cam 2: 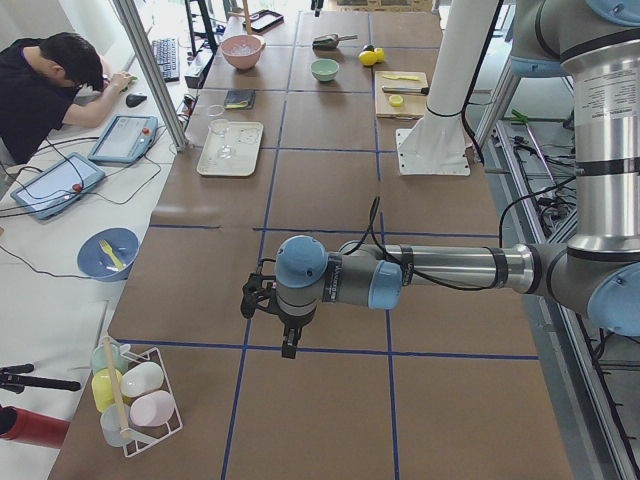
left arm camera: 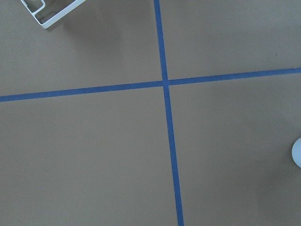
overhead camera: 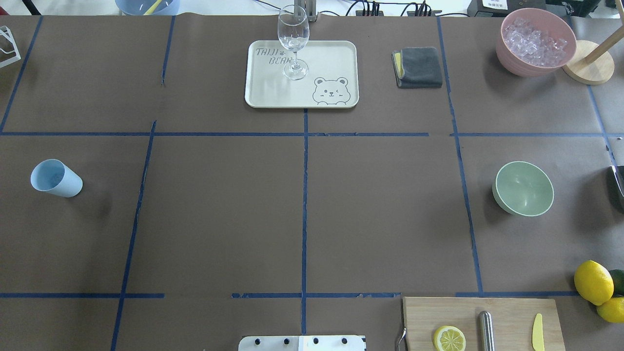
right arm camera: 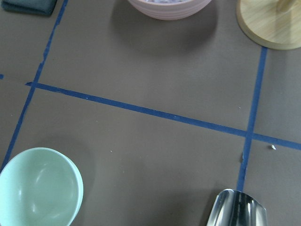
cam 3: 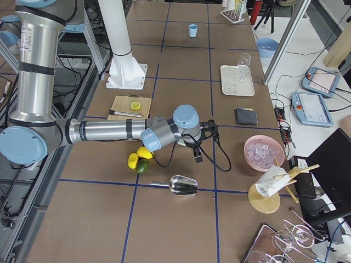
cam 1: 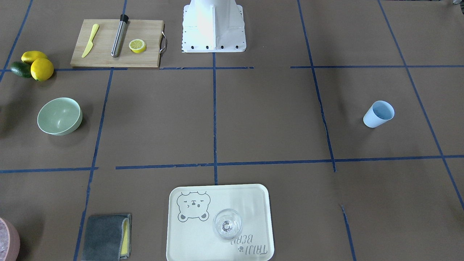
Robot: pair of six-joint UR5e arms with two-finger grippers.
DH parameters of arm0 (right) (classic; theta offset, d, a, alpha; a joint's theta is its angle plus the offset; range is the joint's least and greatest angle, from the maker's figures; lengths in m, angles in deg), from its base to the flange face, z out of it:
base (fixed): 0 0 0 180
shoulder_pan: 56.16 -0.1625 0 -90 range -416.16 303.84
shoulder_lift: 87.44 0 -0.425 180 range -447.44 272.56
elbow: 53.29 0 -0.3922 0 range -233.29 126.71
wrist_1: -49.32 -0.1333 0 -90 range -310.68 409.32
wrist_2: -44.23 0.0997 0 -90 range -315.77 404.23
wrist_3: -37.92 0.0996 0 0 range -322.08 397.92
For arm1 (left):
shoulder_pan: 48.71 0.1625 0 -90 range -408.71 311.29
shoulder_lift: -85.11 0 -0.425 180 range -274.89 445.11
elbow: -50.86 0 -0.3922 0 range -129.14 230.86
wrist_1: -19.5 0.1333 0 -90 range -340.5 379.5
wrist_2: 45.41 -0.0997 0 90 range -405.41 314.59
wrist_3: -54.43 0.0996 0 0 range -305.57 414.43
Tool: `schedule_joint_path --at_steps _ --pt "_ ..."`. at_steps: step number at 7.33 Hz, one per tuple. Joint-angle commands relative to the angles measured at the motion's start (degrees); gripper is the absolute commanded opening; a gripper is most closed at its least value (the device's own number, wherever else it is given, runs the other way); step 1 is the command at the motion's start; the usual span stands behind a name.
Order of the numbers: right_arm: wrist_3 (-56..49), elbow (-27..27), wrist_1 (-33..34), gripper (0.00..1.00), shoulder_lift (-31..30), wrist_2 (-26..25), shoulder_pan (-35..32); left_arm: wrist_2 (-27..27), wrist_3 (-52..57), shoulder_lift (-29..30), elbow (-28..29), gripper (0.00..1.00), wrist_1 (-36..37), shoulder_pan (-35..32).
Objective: Pour ice into bowl
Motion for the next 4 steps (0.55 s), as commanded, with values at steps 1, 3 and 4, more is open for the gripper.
schedule_joint_path --at_steps 1,3,4 --pt "2.09 3.15 -9.12 1.0 -0.24 -2.76 9.71 0.07 0.0 0.03 0.0 1.0 -0.07 0.0" --pt "7.08 6.15 -13.87 1.0 0.55 -3.46 13.51 0.07 0.0 0.12 0.09 1.0 -0.07 0.0" --pt "9.02 7.03 -14.5 0.99 1.68 -5.2 16.58 0.07 0.0 0.12 0.09 1.0 -0.15 0.0"
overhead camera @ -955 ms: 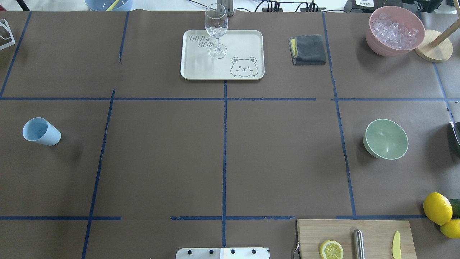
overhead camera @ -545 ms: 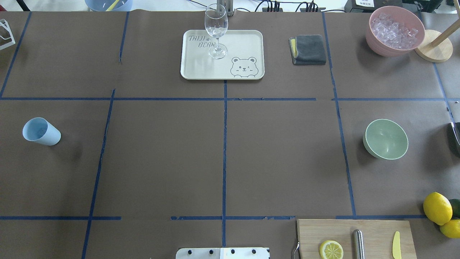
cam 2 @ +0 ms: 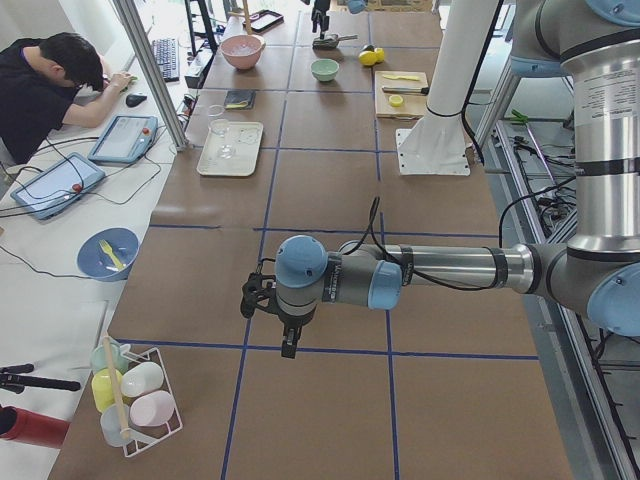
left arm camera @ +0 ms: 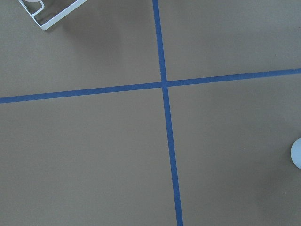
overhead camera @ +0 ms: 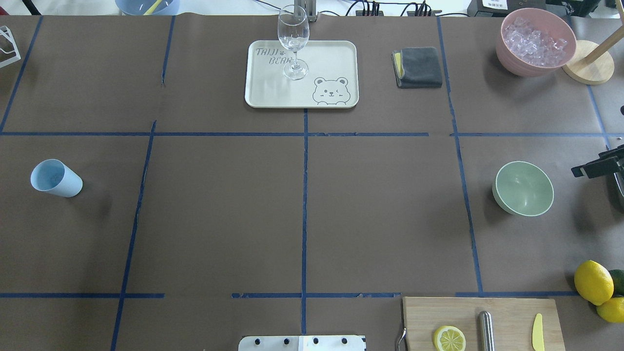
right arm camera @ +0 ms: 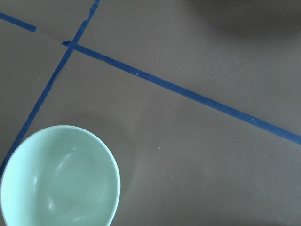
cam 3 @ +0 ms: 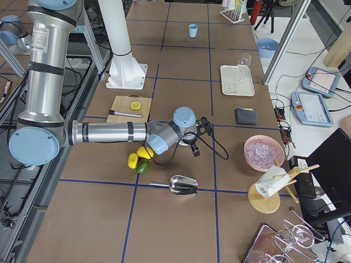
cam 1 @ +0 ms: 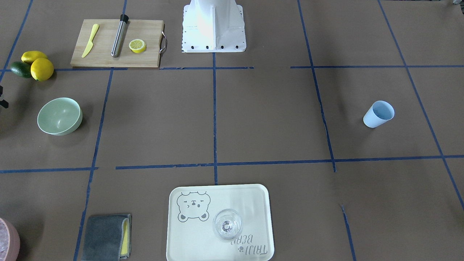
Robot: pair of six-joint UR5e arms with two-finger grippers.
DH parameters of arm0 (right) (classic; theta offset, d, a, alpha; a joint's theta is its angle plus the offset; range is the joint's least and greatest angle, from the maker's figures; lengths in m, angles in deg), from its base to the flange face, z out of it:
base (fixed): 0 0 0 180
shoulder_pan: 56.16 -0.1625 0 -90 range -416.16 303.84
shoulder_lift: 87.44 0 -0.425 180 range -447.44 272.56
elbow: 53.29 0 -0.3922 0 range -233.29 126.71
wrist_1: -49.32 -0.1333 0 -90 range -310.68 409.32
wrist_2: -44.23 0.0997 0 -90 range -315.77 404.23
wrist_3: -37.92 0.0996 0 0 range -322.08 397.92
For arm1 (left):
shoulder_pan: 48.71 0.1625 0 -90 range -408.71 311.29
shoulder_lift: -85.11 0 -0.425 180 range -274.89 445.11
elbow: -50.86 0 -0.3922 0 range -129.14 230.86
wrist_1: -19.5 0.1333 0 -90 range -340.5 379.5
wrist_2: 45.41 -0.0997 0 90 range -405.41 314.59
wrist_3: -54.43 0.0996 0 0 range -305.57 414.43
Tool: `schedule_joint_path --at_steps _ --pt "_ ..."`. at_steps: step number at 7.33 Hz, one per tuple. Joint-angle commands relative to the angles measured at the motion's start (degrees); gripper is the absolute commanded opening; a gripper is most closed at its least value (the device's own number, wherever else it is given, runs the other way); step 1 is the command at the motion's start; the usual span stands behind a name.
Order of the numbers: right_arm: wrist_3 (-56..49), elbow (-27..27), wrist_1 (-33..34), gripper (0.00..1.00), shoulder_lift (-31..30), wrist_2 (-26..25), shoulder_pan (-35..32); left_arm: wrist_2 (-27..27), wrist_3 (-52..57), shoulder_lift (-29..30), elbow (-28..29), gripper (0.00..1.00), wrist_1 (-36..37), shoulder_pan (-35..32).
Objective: Pour ice into bowl
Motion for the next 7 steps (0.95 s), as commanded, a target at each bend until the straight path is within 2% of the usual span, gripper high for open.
schedule_joint_path --at_steps 1,2,3,5,6,7 --pt "6.66 1.49 -1.86 0.97 2.79 -4.17 6.83 0.0 0.0 0.03 0.04 1.0 -0.07 0.0" --pt "9.75 1.49 -1.87 0.93 3.85 -6.72 9.82 0.0 0.0 0.03 0.04 1.0 0.02 0.0" --pt "9.78 2.36 -1.87 0.76 3.86 -8.23 10.81 0.0 0.0 0.03 -0.05 1.0 -0.07 0.0" --pt "9.08 2.54 -1.78 0.16 3.51 -8.42 10.82 0.0 0.0 0.03 0.04 1.0 0.02 0.0" --pt "8.99 2.54 -1.78 0.0 3.25 -8.42 10.82 0.0 0.0 0.03 0.04 1.0 0.02 0.0" --pt "8.99 2.11 -1.78 0.0 3.68 -8.42 10.82 0.0 0.0 -0.05 0.04 1.0 0.11 0.0"
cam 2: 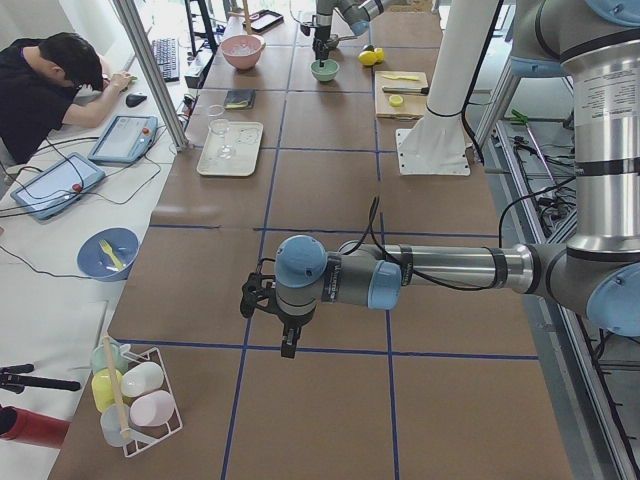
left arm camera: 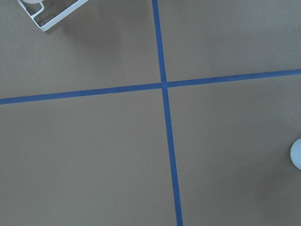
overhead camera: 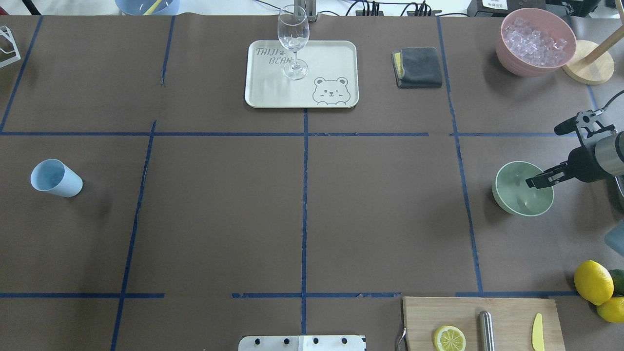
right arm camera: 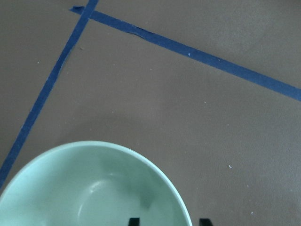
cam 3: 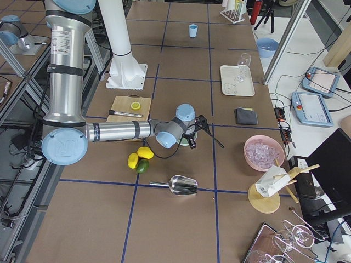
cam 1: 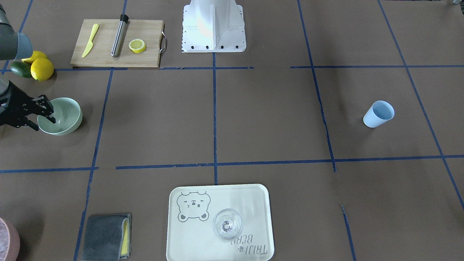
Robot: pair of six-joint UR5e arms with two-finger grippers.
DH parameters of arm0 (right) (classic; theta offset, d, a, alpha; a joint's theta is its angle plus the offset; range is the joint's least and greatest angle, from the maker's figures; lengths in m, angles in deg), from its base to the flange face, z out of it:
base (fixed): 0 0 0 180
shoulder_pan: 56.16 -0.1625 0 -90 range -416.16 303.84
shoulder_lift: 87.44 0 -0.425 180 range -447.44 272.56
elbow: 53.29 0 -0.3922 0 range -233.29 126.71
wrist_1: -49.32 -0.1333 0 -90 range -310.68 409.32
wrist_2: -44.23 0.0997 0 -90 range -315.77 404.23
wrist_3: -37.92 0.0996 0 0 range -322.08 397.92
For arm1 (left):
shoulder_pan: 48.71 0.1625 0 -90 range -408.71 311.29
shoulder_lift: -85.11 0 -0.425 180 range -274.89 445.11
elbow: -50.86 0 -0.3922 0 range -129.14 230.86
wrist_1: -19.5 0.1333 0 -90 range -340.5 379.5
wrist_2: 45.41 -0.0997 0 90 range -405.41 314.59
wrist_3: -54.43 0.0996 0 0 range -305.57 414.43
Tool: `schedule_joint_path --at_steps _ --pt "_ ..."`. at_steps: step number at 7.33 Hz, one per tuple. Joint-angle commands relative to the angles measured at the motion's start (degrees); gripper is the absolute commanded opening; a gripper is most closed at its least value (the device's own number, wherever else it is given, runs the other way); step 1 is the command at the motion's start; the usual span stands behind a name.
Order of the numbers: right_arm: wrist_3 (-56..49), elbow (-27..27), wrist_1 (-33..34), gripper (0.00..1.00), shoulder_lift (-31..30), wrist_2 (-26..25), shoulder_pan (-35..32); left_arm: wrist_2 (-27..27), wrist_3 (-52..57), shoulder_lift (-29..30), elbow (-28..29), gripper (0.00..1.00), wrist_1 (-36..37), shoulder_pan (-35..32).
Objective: Pour ice into bowl
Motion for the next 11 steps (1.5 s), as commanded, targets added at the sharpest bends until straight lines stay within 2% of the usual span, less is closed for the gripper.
schedule_joint_path --at_steps 1,2,4,7,8,10,11 --pt "-0.08 -0.49 -0.08 0.0 0.39 0.1 0.05 0.0 0.0 -0.08 0.02 1.0 0.08 0.0" --pt "0.71 -0.66 -0.16 0.0 1.0 0.28 0.22 0.0 0.0 -0.08 0.02 1.0 0.08 0.0" --pt "5.16 -1.36 -0.08 0.0 6.94 0.46 1.71 0.0 0.0 -0.25 0.1 1.0 0.26 0.09" --pt "23.08 -2.51 1.06 0.0 21.79 -0.33 9.25 -0.09 -0.09 -0.34 0.1 1.0 0.26 0.0" --pt "27.91 -2.51 6.03 0.0 28.18 -2.25 12.23 -0.09 -0.09 -0.25 0.1 1.0 0.34 0.0" --pt "32.33 -2.08 21.65 0.0 40.15 -14.68 20.65 0.0 -0.09 -0.43 0.1 1.0 0.35 0.0" --pt "35.14 -1.11 25.11 0.0 43.42 -19.1 24.09 -0.09 -0.09 -0.52 0.1 1.0 0.35 0.0"
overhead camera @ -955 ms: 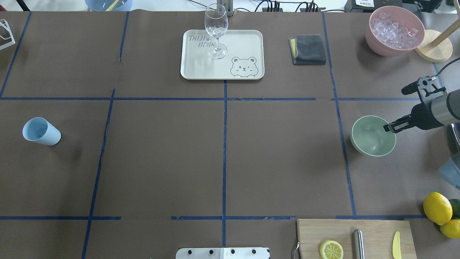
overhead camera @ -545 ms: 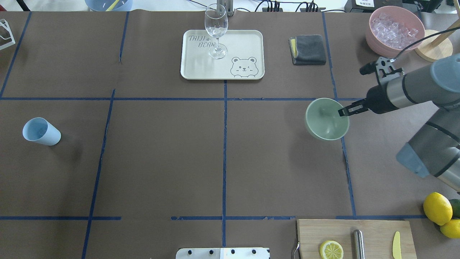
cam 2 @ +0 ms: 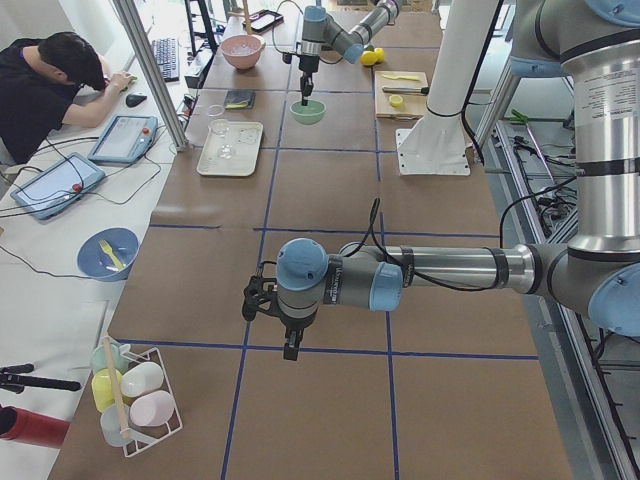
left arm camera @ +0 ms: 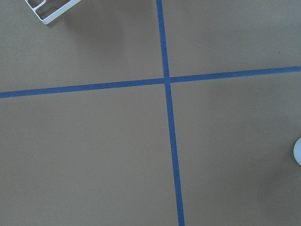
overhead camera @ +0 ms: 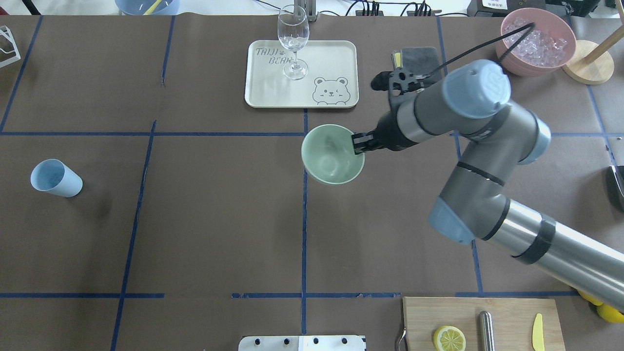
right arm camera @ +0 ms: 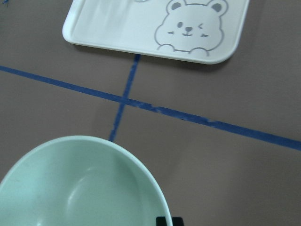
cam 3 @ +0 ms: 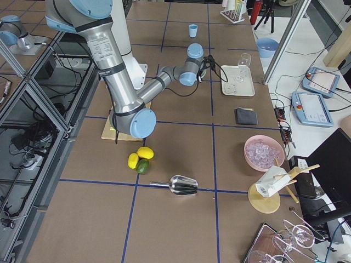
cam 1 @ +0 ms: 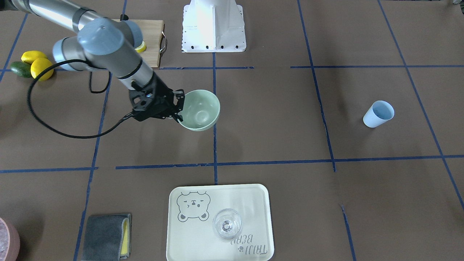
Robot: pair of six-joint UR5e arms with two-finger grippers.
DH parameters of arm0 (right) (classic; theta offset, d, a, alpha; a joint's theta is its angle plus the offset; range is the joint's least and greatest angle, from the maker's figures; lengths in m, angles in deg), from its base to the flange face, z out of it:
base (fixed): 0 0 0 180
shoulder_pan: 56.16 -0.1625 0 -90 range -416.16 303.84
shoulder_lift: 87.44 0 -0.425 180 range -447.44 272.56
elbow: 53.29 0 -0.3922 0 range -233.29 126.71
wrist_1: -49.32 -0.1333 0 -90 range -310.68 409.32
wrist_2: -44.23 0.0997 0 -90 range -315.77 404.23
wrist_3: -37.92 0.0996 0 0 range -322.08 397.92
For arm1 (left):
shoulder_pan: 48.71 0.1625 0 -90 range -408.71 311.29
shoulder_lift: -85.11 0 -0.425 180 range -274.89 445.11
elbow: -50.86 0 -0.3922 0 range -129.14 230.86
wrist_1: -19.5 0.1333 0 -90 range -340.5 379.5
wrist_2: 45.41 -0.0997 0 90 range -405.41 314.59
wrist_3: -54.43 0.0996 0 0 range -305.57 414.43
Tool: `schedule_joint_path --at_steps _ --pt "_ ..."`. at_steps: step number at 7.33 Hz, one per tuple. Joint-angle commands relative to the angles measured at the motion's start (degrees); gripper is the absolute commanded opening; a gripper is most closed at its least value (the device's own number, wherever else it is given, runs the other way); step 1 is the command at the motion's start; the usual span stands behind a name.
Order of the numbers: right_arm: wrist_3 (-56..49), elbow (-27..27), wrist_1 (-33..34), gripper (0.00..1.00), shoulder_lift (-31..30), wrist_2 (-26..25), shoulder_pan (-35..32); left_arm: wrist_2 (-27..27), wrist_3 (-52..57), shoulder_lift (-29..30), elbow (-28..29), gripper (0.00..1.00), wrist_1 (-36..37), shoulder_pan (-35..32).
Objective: Pour ice into bowl
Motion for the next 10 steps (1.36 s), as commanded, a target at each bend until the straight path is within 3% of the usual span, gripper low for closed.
schedule_joint_path --at_steps 1,3,4,5,6,7,10 --pt "7.03 5.51 8.24 0.0 10.75 -9.03 7.27 0.03 0.0 -0.19 0.0 1.0 0.0 0.0" --pt "11.18 24.19 8.44 0.0 25.42 -12.29 10.53 0.03 0.0 -0.19 0.0 1.0 -0.08 0.0" --pt "11.81 28.37 8.44 0.0 27.92 -12.3 11.67 0.03 0.0 -0.19 0.0 1.0 -0.08 0.0" --pt "11.9 28.67 8.35 0.0 28.03 -12.39 12.12 0.03 0.0 -0.1 0.0 1.0 -0.08 0.0" --pt "13.12 28.68 8.35 0.12 27.95 -12.3 12.12 0.03 0.0 -0.1 0.0 1.0 -0.17 0.0" --pt "14.7 28.85 8.53 0.99 27.86 -13.17 12.56 0.03 0.0 -0.1 0.0 1.0 -0.08 0.08" --pt "13.93 26.06 8.79 1.0 27.51 -12.93 10.56 0.03 0.0 -0.1 0.0 1.0 -0.35 0.08"
